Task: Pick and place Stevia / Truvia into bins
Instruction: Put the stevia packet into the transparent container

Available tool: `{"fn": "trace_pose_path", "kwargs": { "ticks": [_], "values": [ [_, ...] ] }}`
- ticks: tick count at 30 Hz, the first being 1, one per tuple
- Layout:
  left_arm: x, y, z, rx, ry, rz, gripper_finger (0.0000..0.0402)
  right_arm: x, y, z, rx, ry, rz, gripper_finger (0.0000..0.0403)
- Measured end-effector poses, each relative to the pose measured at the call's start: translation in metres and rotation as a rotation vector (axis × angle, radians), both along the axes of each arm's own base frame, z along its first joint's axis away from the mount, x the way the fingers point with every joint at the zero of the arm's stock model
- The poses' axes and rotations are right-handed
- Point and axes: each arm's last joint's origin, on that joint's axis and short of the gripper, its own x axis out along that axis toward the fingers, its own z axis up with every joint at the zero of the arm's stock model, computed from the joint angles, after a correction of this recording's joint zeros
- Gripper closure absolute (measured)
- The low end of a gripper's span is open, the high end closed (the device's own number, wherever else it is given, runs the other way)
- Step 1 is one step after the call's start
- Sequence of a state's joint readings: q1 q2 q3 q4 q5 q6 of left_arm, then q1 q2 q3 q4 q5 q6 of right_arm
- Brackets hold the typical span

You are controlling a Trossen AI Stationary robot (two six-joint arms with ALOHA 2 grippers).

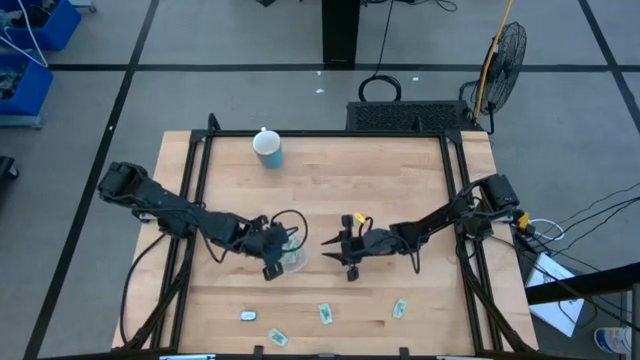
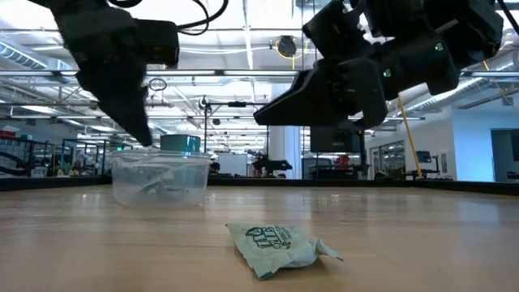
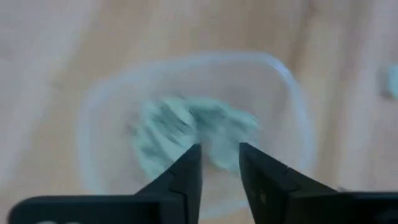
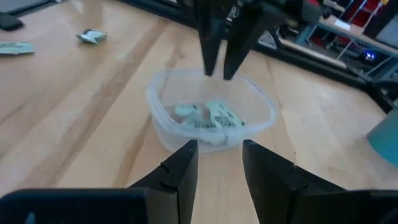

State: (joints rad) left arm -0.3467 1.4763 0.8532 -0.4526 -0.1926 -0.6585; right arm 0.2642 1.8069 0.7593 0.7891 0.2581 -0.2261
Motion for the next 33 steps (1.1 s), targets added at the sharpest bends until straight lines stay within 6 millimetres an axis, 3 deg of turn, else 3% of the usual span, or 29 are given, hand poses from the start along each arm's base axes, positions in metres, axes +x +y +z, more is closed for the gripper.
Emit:
{"fn": "trace_pose_path", "kwargs": {
  "ticks": [3, 8, 16, 27, 33],
  "values": [
    [-0.005, -0.012, 0.003, -0.174, 0.050, -0.118, 0.0276, 0.001, -0.001, 0.001, -0.003, -0.015, -0.002, 0.0286],
    [-0.025, -0.052, 0.004, -0.404, 0.169, -0.253, 0.0281, 0.002, -0.008, 0.001, -0.005, -0.014, -0.027, 0.0285],
    [-0.058, -0.103, -0.011, -0.280, 0.181, -0.178, 0.0306, 0.004, -0.018, 0.001, -0.055, -0.012, -0.042, 0.0286],
    [-0.053, -0.131, -0.060, -0.305, 0.291, -0.202, 0.0309, 0.005, -0.020, 0.001, -0.090, -0.011, -0.036, 0.0286],
    [-0.054, -0.127, -0.059, -0.205, 0.259, -0.272, 0.0320, 0.005, -0.020, 0.003, -0.097, -0.031, -0.034, 0.0288]
  ]
}}
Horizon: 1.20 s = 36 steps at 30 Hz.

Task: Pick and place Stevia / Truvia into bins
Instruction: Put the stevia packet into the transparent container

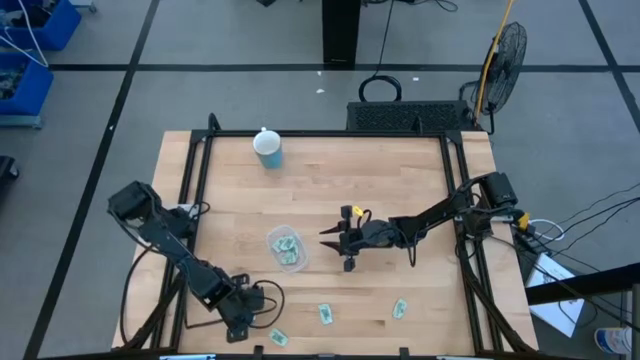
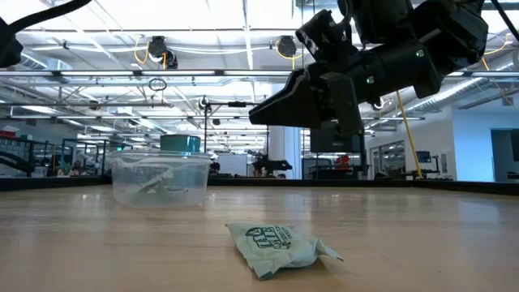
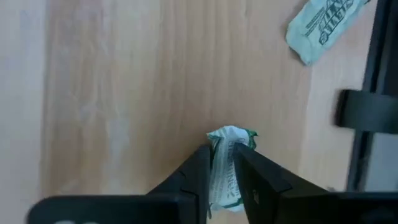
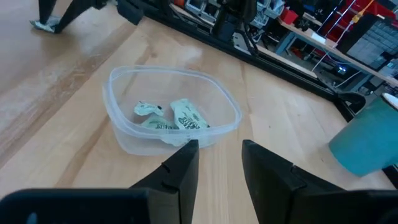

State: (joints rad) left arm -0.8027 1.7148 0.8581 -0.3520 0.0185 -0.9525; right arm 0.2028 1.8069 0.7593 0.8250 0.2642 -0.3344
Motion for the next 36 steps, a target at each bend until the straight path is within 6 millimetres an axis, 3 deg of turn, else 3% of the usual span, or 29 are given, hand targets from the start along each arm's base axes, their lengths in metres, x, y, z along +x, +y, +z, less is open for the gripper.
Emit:
{"fn": "trace_pose_path", "kwargs": {
  "ticks": [5, 13, 17, 23, 30, 33, 36],
  "values": [
    [0.005, 0.017, 0.025, 0.115, -0.194, -0.037, 0.0387, 0.001, 0.000, 0.003, 0.007, -0.036, 0.000, 0.0289],
    [0.023, 0.061, 0.079, 0.473, -0.590, 0.015, 0.0395, 0.002, -0.007, 0.004, 0.028, -0.047, -0.028, 0.0289],
    [0.042, 0.095, 0.081, 0.557, -0.560, 0.052, 0.0385, 0.003, -0.010, 0.004, 0.082, -0.048, -0.050, 0.0289],
    [0.063, 0.133, 0.064, 0.373, -0.401, 0.065, 0.0364, 0.003, -0.010, 0.003, 0.087, -0.043, -0.050, 0.0290],
    [0.069, 0.136, 0.059, 0.361, -0.391, 0.022, 0.0323, 0.001, -0.010, -0.002, 0.077, 0.013, -0.052, 0.0293],
    [0.067, 0.130, 0.060, 0.330, -0.396, 0.012, 0.0298, 0.001, -0.010, -0.002, 0.077, 0.013, -0.052, 0.0293],
    [0.066, 0.112, 0.065, 0.193, -0.441, -0.027, 0.0280, 0.001, -0.010, -0.002, 0.078, 0.011, -0.052, 0.0293]
  ]
}}
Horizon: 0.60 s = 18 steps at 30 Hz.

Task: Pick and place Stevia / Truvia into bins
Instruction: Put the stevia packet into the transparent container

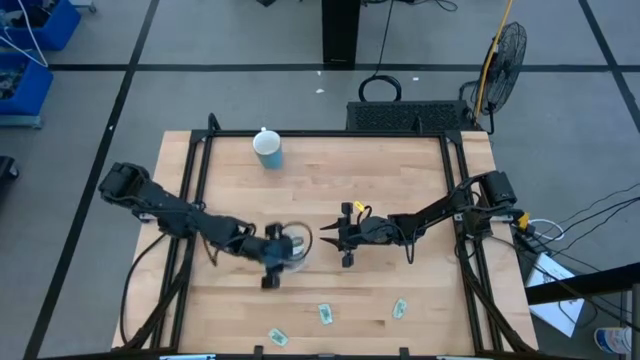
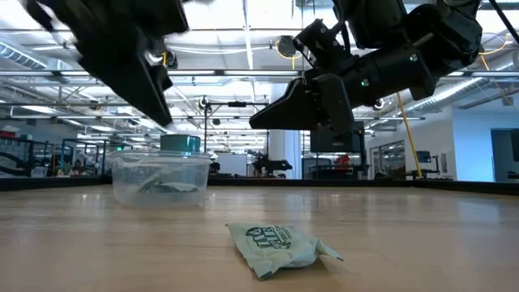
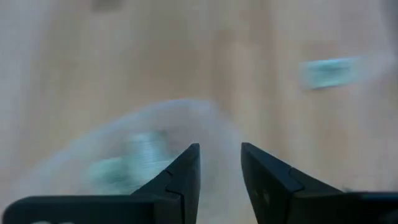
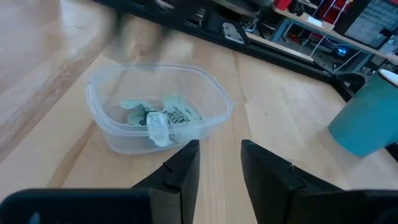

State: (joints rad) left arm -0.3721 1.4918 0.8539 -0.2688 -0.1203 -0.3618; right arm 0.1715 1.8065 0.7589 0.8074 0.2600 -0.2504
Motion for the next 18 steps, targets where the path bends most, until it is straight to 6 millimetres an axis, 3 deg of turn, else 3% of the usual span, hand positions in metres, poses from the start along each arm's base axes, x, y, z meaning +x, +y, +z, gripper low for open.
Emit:
{"fn": "trace_pose_path", "kwargs": {
  "ticks": [8, 13, 18],
  "values": [
    [-0.011, -0.070, -0.004, -0.265, -0.056, -0.159, 0.0275, 0.000, 0.000, 0.000, -0.005, -0.003, 0.002, 0.0293],
    [-0.015, -0.103, -0.039, -0.270, -0.014, -0.154, 0.0275, 0.000, 0.000, 0.000, -0.005, 0.004, 0.002, 0.0293],
    [-0.012, -0.120, -0.070, -0.346, 0.035, -0.145, 0.0275, 0.000, 0.000, 0.000, -0.005, 0.006, 0.002, 0.0293]
  ]
}}
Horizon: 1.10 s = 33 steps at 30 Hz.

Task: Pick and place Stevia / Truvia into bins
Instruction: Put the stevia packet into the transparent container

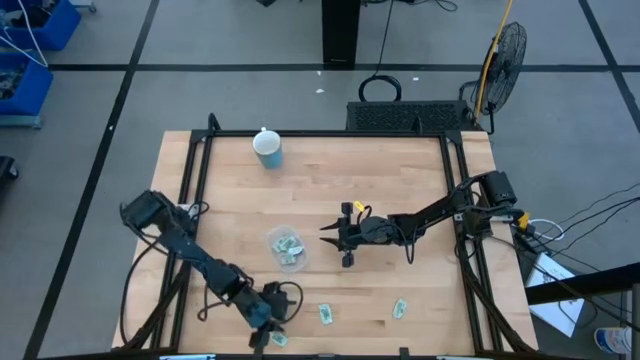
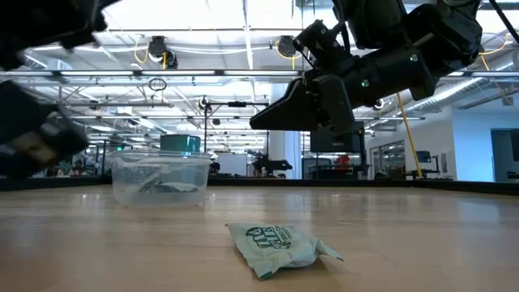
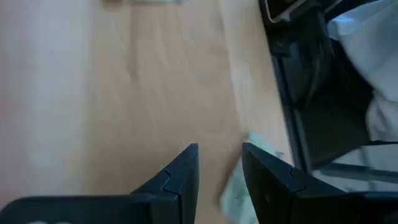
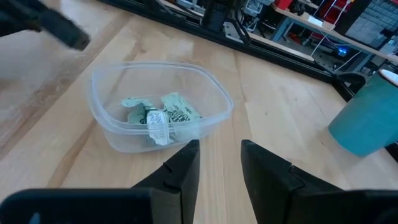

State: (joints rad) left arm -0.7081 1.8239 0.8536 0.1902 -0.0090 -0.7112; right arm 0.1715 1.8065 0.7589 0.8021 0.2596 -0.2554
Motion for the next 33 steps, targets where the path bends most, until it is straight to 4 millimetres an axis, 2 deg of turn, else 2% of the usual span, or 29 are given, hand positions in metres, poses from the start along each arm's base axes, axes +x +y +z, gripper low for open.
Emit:
{"fn": "trace_pose_path", "kwargs": {
  "ticks": [8, 15, 17, 21, 23, 27, 29, 33],
  "values": [
    [-0.009, -0.016, -0.013, -0.070, 0.072, -0.031, 0.0275, 0.000, 0.000, -0.001, -0.001, 0.008, 0.000, 0.0293],
    [-0.013, -0.014, -0.017, 0.054, 0.053, -0.109, 0.0279, 0.000, 0.000, -0.001, -0.002, 0.012, 0.000, 0.0293],
    [-0.014, -0.014, -0.018, 0.080, 0.036, -0.144, 0.0297, 0.000, 0.000, -0.001, -0.002, 0.015, 0.000, 0.0293],
    [-0.010, -0.009, -0.016, 0.078, 0.031, -0.194, 0.0373, -0.001, -0.001, -0.002, -0.004, 0.026, -0.002, 0.0293],
    [-0.008, -0.007, -0.015, 0.049, 0.041, -0.212, 0.0391, -0.001, -0.002, -0.003, -0.008, 0.029, -0.004, 0.0293],
    [-0.010, 0.002, -0.002, 0.070, 0.037, -0.254, 0.0397, 0.000, -0.005, -0.003, -0.033, 0.032, -0.005, 0.0293],
    [-0.012, 0.011, 0.013, 0.118, 0.015, -0.235, 0.0397, 0.000, -0.007, -0.003, -0.034, 0.032, -0.010, 0.0293],
    [-0.019, 0.039, 0.049, 0.328, -0.051, -0.143, 0.0398, 0.000, -0.008, -0.003, -0.035, 0.031, -0.014, 0.0293]
  ]
}}
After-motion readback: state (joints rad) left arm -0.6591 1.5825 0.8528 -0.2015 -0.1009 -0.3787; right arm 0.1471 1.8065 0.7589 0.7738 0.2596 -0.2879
